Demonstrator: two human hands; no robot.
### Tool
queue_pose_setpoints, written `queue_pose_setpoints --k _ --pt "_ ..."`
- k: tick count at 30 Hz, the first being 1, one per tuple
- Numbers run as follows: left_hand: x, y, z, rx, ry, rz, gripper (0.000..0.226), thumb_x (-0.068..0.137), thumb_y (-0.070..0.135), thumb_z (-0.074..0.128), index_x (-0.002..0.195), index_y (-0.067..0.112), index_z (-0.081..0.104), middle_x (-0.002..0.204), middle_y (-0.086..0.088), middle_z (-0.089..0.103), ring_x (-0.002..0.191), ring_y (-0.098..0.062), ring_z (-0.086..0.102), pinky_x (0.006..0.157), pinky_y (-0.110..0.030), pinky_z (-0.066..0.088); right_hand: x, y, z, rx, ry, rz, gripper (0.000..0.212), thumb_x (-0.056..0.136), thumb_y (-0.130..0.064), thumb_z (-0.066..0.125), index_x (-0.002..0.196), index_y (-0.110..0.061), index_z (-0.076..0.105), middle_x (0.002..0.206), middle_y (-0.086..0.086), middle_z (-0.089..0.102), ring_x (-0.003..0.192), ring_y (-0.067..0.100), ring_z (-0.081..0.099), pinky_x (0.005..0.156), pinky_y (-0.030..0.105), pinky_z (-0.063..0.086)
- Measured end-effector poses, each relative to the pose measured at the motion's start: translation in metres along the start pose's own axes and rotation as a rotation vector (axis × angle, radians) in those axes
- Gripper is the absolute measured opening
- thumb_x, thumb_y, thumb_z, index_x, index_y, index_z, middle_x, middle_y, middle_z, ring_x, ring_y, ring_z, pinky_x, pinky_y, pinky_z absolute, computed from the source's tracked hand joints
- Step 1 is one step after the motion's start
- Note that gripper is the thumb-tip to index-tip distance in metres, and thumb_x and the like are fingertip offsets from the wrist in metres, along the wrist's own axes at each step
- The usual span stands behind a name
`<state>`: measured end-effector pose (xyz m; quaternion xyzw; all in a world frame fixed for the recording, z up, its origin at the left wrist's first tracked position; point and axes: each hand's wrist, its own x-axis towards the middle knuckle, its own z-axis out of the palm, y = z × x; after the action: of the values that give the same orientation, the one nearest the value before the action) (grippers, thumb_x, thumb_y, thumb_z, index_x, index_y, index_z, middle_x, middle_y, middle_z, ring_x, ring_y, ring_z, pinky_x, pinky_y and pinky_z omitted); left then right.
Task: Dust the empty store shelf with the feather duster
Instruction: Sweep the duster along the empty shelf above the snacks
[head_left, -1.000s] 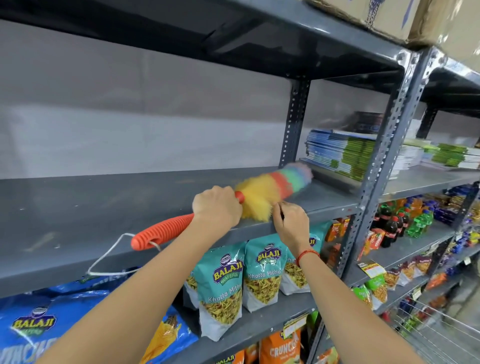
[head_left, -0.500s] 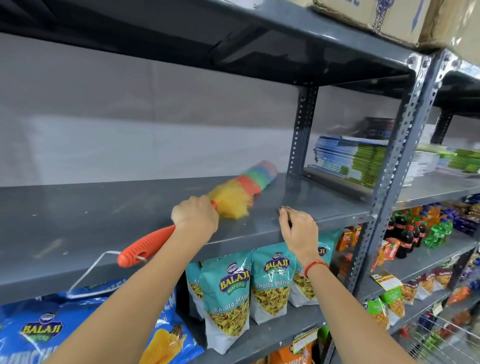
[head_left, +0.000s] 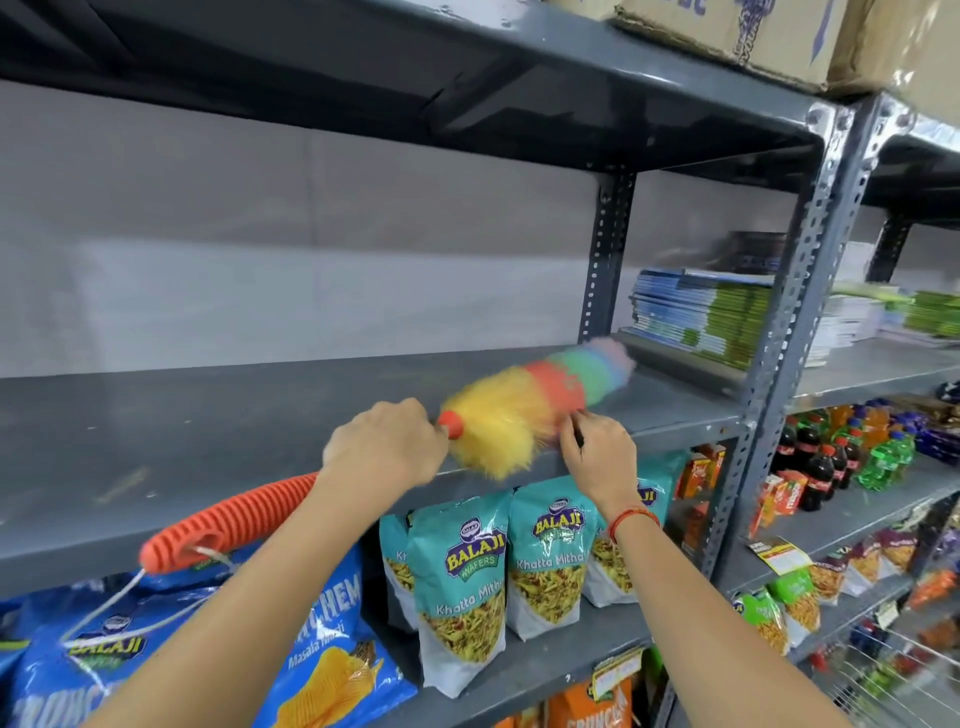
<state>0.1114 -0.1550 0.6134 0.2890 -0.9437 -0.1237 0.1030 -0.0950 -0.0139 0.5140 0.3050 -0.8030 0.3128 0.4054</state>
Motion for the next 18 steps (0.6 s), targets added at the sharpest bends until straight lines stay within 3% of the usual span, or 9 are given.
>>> queue_pose_setpoints --k 1,4,7,12,15,18 --pt "0.0 0.0 0.003 0.005 -0.013 -0.007 0.055 0.095 0.054 0.034 0.115 0.008 0.057 0.123 -0.017 0.059 0.111 -0.036 0.056 0.088 -0.041 0.043 -0.001 -0.001 -0.001 0.01 -0.001 0.011 0.055 0.091 -0.041 0.029 0.065 -0.006 0.063 0.064 0.009 0.067 0.058 0.027 0.059 0.06 0.036 0.051" --pt "-0.004 -0.009 -0.006 0.075 0.068 -0.062 0.055 0.095 0.052 0.036 0.122 0.008 0.055 0.127 -0.018 0.057 0.115 -0.037 0.055 0.092 -0.042 0.043 0.0 -0.001 -0.002 0.021 -0.014 0.004 0.058 0.091 -0.043 0.029 0.077 -0.006 0.07 0.077 0.01 0.074 0.069 0.028 0.066 0.063 0.031 0.05" --pt "-0.01 -0.019 -0.016 0.113 0.216 -0.052 0.049 0.099 0.042 0.034 0.125 0.007 0.054 0.128 -0.02 0.056 0.116 -0.039 0.053 0.092 -0.043 0.043 0.002 -0.004 -0.003 0.018 -0.021 0.027 0.061 0.091 -0.047 0.024 0.066 -0.008 0.063 0.06 0.007 0.065 0.058 0.027 0.061 0.05 0.025 0.036" --pt "-0.012 -0.025 -0.006 0.026 0.097 -0.039 0.058 0.094 0.056 0.034 0.123 0.011 0.057 0.126 -0.02 0.057 0.114 -0.04 0.053 0.089 -0.043 0.043 0.004 -0.037 0.003 0.063 0.033 0.014 0.053 0.094 -0.041 0.033 0.066 -0.005 0.06 0.066 0.013 0.067 0.061 0.033 0.062 0.054 0.029 0.04" --pt "-0.014 -0.029 -0.002 0.026 0.038 -0.079 0.058 0.094 0.056 0.035 0.117 0.008 0.057 0.124 -0.019 0.057 0.112 -0.039 0.054 0.085 -0.042 0.041 0.003 -0.058 0.008 0.086 -0.033 -0.026 0.052 0.092 -0.046 0.033 0.053 -0.014 0.045 0.048 0.005 0.047 0.046 0.027 0.048 0.049 0.025 0.028" --pt "-0.02 -0.038 -0.007 0.094 0.161 -0.097 0.052 0.097 0.047 0.037 0.118 0.004 0.057 0.122 -0.02 0.059 0.111 -0.04 0.055 0.078 -0.039 0.039 0.003 -0.072 0.011 0.058 -0.054 -0.128 0.052 0.09 -0.049 0.034 0.049 -0.017 0.035 0.045 -0.001 0.037 0.044 0.022 0.038 0.049 0.026 0.024"
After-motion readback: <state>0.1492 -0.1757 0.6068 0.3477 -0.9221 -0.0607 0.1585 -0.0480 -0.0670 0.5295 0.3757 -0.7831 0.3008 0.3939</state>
